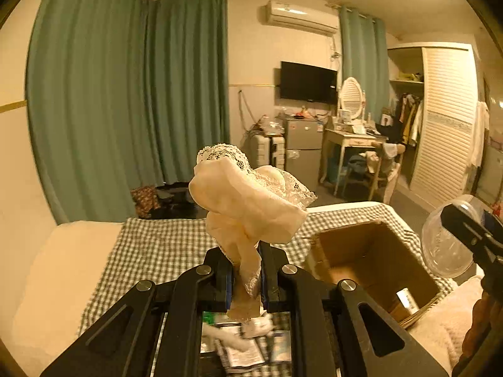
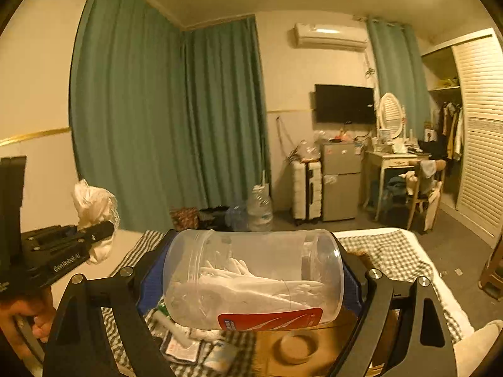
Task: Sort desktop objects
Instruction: 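Carry the tissue and clear jar over the cardboard box with both tools, then release the tissue and clear jar into the cardboard box with both tools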
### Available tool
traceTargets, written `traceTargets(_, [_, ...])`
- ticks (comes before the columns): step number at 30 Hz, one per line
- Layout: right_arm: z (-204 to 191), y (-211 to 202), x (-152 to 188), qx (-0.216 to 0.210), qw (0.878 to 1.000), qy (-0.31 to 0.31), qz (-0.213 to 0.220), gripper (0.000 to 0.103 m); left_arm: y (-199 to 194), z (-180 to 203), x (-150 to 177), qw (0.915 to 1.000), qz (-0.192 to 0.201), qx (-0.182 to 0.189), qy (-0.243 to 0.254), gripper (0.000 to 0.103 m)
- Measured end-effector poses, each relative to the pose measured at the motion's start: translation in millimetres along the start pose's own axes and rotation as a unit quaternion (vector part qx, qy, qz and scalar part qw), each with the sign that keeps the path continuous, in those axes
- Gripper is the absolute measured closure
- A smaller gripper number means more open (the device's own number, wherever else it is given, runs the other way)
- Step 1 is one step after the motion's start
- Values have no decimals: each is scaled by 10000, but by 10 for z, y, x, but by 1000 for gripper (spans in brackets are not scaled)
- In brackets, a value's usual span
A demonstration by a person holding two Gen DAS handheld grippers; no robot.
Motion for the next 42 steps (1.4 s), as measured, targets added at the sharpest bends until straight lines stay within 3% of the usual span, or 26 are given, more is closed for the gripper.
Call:
traceTargets(4, [331, -119, -83, 157, 9998, 77, 137, 15, 14, 337, -103, 9996, 42, 223, 149, 91])
traceTargets(14, [984, -79, 69, 428, 9989, 189, -24, 15, 413, 1249, -55, 9959, -200, 812, 359, 91])
traceTargets(21, [1259, 218, 348, 424, 9978, 281, -424, 15, 844, 1696, 314, 9916, -578, 1096, 375, 91])
traceTargets(30, [1656, 567, 833, 389, 9916, 710, -1004, 15, 1302, 2001, 795, 9848, -1064, 1295, 449, 91])
traceTargets(32, [1736, 602, 905, 423, 9898, 831, -1077, 15, 1350, 2048, 853, 9842, -1090, 1302, 500, 86])
traceTargets(34, [1734, 608, 948, 329, 9887, 944, -1120, 15, 1385, 2068, 889, 9831, -1164, 1317, 513, 56])
traceTargets(36, [1700, 587, 936, 375, 9894, 953, -1031, 13, 1390, 2051, 860, 9835, -1140, 1339, 433, 40])
traceTargets(42, [1630, 434, 743, 433, 9928, 924, -626, 8, 1247, 1916, 733, 9851, -1011, 1359, 296, 37])
Point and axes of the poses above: each gripper's, at about its wrist camera, not at the fingertips, and y roughly the way its jaws point, z to its right, x to its underside, the point moved 9 cm from there along y, roughly the way its jaws point, and after that the axes turned 2 degrees about -x, right-handed, at the moved point
